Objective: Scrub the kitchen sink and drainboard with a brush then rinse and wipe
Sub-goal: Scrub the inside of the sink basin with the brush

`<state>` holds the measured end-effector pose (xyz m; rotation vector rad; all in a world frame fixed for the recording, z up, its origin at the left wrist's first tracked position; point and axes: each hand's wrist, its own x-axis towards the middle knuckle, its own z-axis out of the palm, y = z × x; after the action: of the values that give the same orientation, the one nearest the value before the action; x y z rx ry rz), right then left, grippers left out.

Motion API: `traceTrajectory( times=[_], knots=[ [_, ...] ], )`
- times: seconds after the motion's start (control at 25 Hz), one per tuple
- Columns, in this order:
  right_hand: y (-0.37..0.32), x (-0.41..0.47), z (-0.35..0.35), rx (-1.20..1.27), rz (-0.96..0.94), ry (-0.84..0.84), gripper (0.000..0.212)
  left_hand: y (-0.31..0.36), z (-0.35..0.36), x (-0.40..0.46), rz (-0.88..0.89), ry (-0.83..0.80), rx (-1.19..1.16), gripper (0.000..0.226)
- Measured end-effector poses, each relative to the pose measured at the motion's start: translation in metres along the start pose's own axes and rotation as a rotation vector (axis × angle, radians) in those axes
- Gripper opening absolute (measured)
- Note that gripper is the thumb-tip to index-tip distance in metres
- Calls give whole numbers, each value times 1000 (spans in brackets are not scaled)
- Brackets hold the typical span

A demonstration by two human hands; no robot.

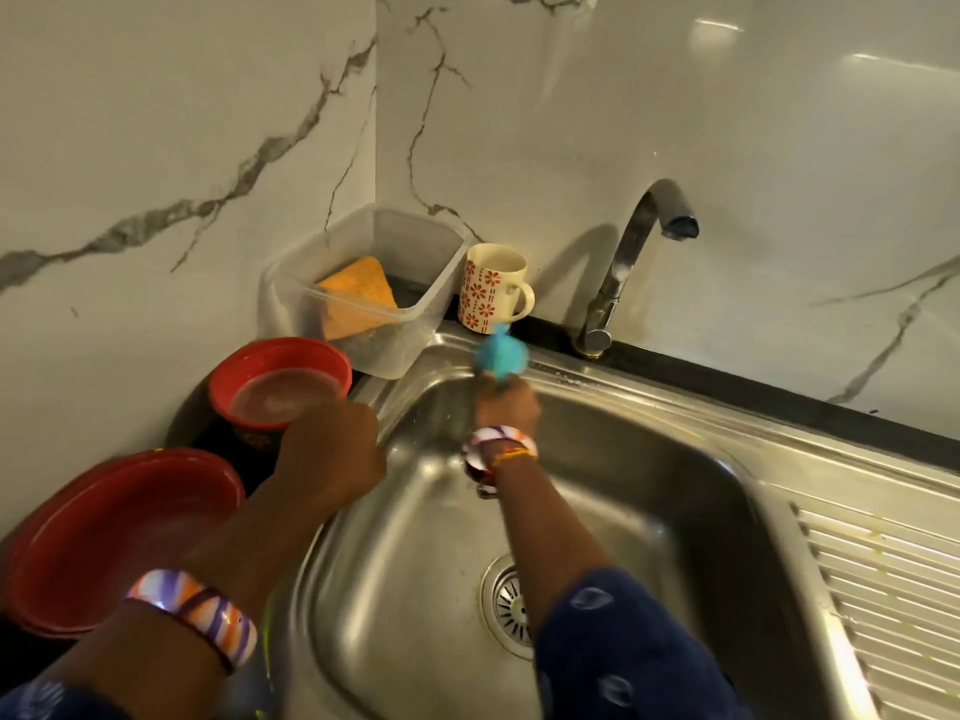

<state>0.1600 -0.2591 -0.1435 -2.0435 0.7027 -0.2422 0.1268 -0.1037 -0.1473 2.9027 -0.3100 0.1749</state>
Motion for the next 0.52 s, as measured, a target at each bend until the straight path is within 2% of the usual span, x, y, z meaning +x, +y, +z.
traceTrajectory(
  times=[0.08, 0.16, 0.28, 0.4, 0.52],
  knots=[
    [-17, 4, 25, 32, -66, -174, 39, -2, 2, -1, 1, 10, -5, 38],
    [-10, 21, 10, -10, -110, -207, 39, -7, 4, -1, -7, 1, -32, 34],
    [44, 55, -67, -72, -99, -91, 36, -10, 3, -1, 3, 17, -24, 13],
    [100, 71, -165, -81, 17, 97, 35, -9, 4, 1, -10, 0, -36, 13],
    [125, 67, -231, -145, 226, 405, 40, -9, 3, 2, -17, -15, -39, 23]
  ],
)
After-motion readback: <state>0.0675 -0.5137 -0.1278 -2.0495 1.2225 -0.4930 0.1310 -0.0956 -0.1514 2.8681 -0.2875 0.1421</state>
